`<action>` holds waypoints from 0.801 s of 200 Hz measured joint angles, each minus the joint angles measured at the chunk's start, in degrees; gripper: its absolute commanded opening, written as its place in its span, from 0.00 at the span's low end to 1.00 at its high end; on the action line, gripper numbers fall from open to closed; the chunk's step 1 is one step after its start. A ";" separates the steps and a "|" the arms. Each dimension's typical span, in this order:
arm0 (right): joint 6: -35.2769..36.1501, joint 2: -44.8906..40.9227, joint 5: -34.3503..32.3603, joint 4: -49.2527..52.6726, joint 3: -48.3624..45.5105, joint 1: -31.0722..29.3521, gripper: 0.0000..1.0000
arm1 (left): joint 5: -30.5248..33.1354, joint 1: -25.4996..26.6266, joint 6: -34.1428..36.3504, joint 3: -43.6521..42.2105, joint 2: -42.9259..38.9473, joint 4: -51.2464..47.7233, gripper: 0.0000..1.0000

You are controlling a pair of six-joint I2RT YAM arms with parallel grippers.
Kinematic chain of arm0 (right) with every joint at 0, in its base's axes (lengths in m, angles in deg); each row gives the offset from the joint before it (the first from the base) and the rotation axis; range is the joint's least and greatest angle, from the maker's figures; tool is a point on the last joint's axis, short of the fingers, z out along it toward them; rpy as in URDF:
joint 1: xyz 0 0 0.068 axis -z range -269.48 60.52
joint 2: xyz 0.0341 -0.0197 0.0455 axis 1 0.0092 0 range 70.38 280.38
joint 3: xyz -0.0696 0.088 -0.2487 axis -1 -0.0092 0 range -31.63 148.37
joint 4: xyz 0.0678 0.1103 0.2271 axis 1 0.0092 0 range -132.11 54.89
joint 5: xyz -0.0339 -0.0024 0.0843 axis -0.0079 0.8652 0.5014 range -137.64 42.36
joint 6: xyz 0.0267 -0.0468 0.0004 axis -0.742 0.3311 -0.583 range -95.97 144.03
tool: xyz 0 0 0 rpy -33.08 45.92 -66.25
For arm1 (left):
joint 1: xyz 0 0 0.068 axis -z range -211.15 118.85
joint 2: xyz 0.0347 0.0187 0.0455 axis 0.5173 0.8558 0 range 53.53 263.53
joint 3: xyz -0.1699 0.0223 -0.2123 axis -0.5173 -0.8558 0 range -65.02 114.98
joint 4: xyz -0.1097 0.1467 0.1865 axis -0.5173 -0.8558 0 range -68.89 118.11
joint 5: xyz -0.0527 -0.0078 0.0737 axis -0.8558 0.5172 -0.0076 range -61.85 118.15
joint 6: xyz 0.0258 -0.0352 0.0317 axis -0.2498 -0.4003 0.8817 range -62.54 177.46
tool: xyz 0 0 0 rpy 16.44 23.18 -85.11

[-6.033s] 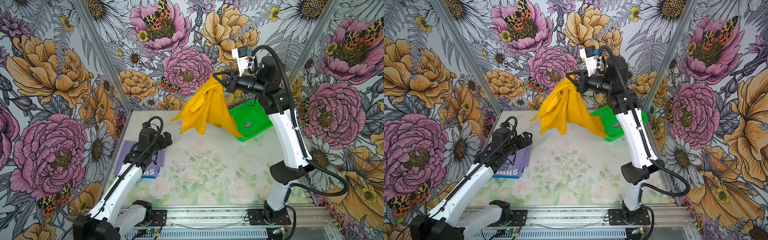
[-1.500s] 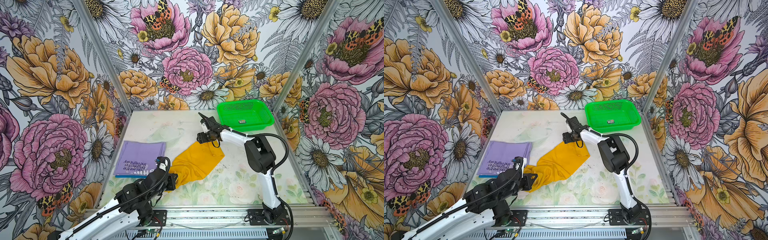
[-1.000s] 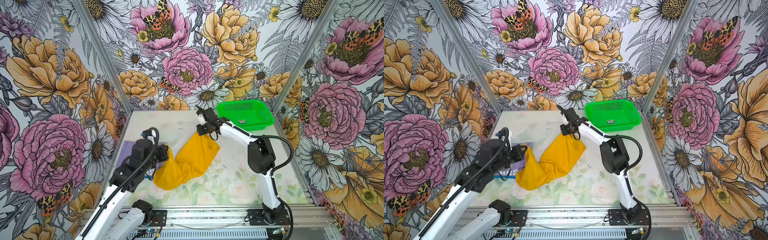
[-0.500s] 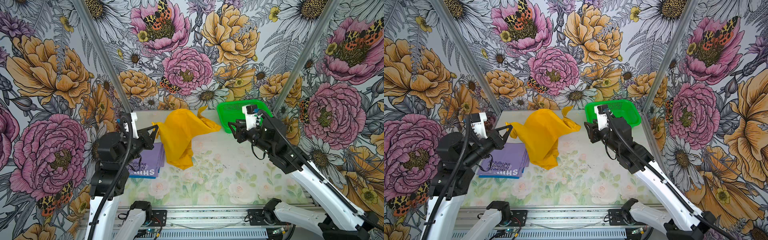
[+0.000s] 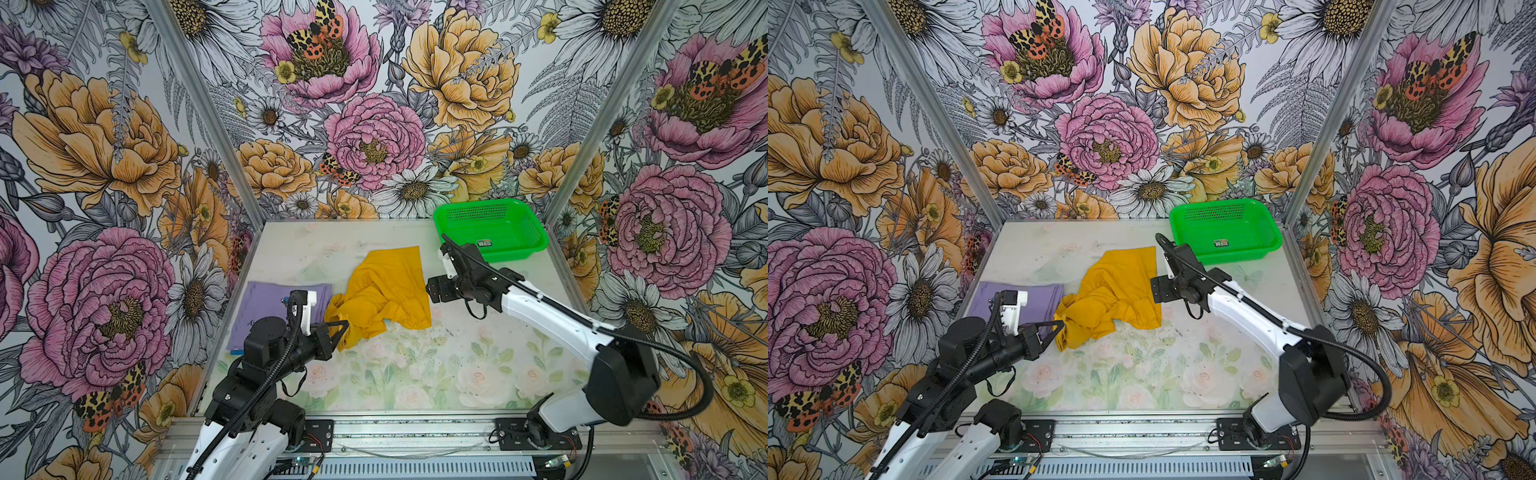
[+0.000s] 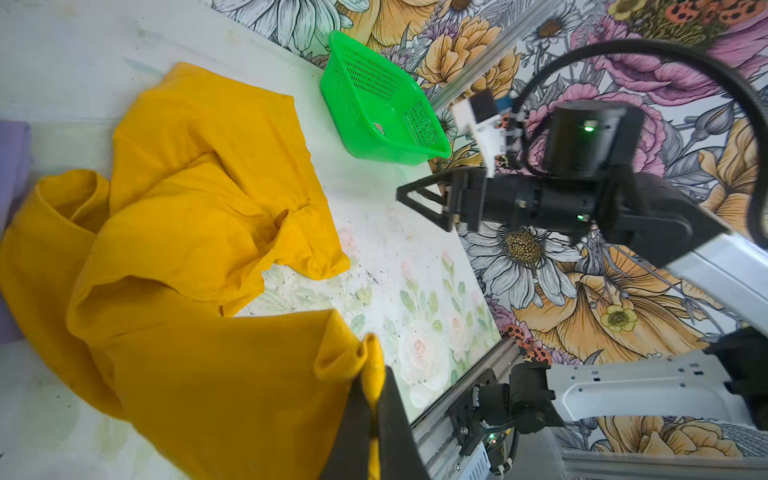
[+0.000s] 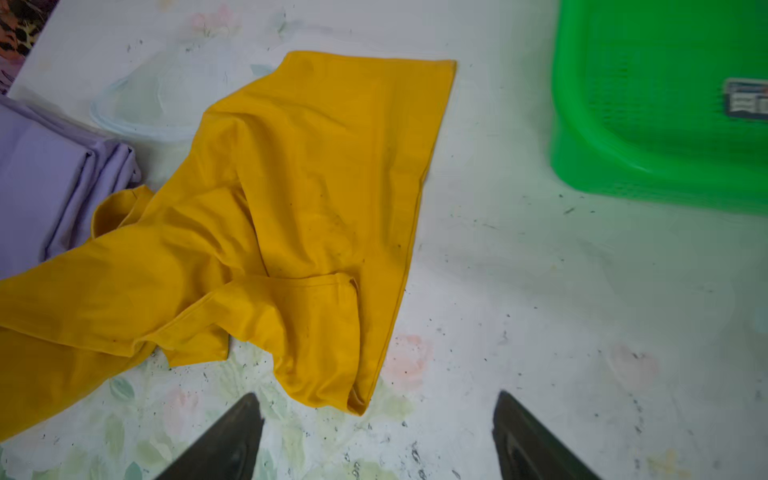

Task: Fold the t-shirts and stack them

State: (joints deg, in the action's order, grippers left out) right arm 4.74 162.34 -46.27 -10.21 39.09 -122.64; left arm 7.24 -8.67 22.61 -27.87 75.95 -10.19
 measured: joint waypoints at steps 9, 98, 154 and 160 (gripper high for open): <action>0.59 5.68 0.81 -0.42 3.52 -0.22 0.85 | 0.85 1.07 -1.25 -1.09 -1.03 0.09 0.00; 0.31 26.08 6.29 -0.94 14.27 -0.35 0.37 | 9.44 7.13 -5.20 -3.65 -2.97 -1.40 0.00; 0.52 26.58 7.50 -0.96 14.78 -0.42 0.09 | 9.55 5.38 -5.29 -3.65 -1.62 -1.38 0.00; 0.68 26.23 7.48 -0.92 14.75 -0.42 0.08 | 9.53 5.05 -5.29 -3.63 -1.62 -1.38 0.00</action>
State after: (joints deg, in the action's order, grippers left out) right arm 5.42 188.57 -38.80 -11.13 53.84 -123.06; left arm 16.77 -3.62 17.32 -31.50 74.33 -11.57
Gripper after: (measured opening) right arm 0.095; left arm 0.054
